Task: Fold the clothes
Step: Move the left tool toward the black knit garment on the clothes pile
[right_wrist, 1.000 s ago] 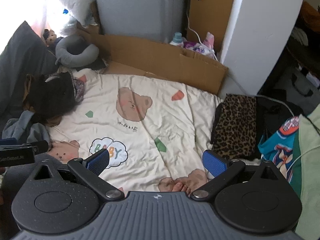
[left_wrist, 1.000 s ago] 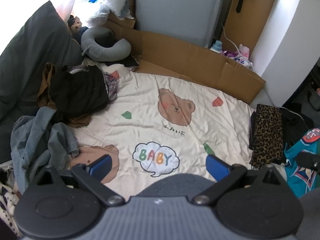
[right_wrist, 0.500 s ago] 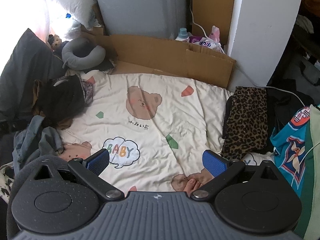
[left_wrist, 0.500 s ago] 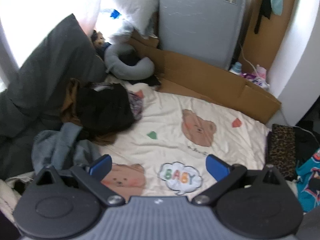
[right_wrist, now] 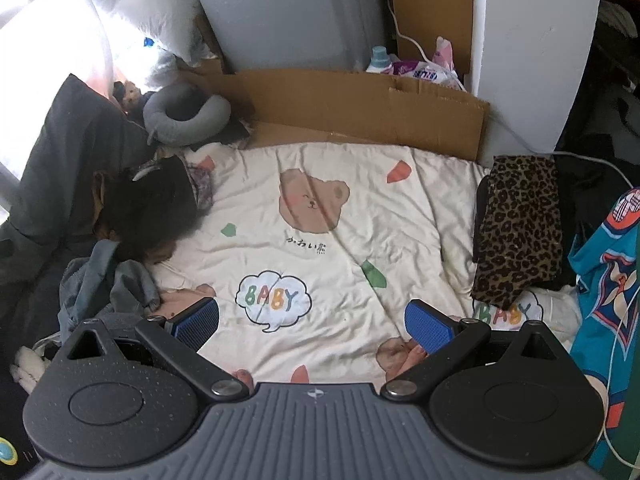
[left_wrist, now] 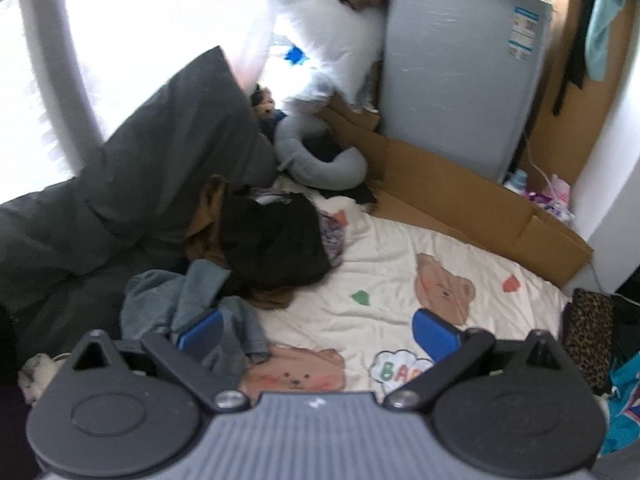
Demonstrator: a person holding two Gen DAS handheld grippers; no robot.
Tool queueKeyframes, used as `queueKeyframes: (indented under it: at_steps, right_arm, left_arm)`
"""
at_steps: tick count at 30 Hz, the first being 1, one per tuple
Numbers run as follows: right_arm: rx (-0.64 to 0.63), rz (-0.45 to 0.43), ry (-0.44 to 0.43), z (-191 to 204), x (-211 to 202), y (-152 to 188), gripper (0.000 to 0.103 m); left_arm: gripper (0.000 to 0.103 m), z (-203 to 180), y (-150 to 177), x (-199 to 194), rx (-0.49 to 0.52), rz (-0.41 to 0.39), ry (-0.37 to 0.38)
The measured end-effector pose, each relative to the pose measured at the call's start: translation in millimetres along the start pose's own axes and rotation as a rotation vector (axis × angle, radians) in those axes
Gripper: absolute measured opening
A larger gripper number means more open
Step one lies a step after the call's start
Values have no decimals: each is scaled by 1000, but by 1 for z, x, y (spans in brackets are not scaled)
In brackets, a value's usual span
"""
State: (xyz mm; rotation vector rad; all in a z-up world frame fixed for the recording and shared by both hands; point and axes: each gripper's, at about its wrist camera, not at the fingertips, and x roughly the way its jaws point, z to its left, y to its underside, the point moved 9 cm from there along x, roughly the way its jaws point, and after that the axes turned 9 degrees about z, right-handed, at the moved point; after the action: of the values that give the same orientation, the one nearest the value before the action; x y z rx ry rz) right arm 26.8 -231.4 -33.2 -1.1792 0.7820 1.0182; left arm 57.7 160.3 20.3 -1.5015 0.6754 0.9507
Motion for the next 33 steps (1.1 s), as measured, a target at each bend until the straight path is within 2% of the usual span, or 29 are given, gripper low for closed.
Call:
queueKeyframes:
  at_steps: [11,15,19,23,28,33]
  right_arm:
    - [3,-40,-59,6,-5,-4,102]
    - [-36,-36,-66,13,-2,-12,102]
    - [-10,-39,-76,12,5,-27,102]
    - [-10,-54,-66,14,15,-43,102]
    - [-21,-44,-142,28,28,-61,102]
    - [-47,-63,-117,34,40,-83,102]
  left_arm:
    - [102,52,2,9,-113,23,-11]
    - [102,55,-8,19,-96,14,-13]
    - [101,56,-18,33,-77,6,-24]
    - [101,54,-22,48,-97,-4,18]
    - [101,54,-25,73,-127,-5,86]
    - [101,51,-33,90,-121,-24,112]
